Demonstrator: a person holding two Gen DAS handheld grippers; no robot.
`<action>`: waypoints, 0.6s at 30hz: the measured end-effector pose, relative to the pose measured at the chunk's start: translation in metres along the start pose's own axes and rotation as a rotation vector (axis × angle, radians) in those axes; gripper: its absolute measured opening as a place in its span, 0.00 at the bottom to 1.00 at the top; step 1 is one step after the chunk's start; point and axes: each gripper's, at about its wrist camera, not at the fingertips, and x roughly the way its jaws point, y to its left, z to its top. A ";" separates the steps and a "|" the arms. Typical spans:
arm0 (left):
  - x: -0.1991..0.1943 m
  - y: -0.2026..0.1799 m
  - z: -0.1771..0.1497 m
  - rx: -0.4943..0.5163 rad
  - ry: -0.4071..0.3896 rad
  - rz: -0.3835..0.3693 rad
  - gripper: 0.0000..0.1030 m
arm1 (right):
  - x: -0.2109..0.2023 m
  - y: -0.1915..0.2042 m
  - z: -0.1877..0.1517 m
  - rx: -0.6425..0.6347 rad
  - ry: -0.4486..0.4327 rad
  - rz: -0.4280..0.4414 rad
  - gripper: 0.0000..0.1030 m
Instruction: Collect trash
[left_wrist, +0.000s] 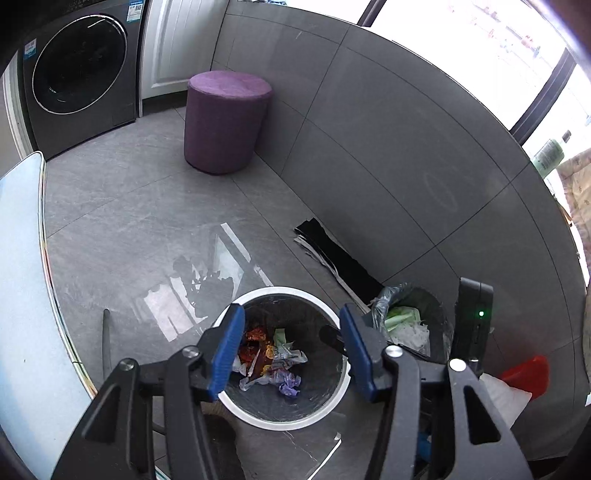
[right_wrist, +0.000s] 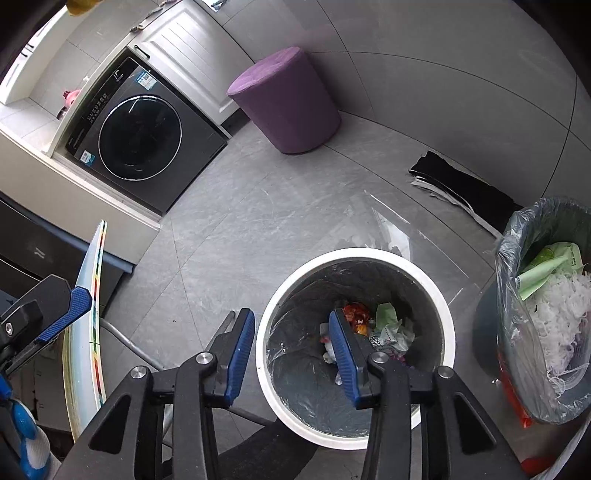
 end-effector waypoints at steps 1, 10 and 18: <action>-0.003 0.001 -0.001 -0.002 -0.006 0.008 0.50 | -0.002 0.000 0.000 0.002 -0.004 0.000 0.40; -0.065 0.016 -0.024 -0.004 -0.131 0.140 0.51 | -0.040 0.042 -0.007 -0.054 -0.092 0.019 0.54; -0.150 0.076 -0.065 -0.088 -0.285 0.338 0.57 | -0.052 0.133 -0.041 -0.225 -0.135 0.065 0.63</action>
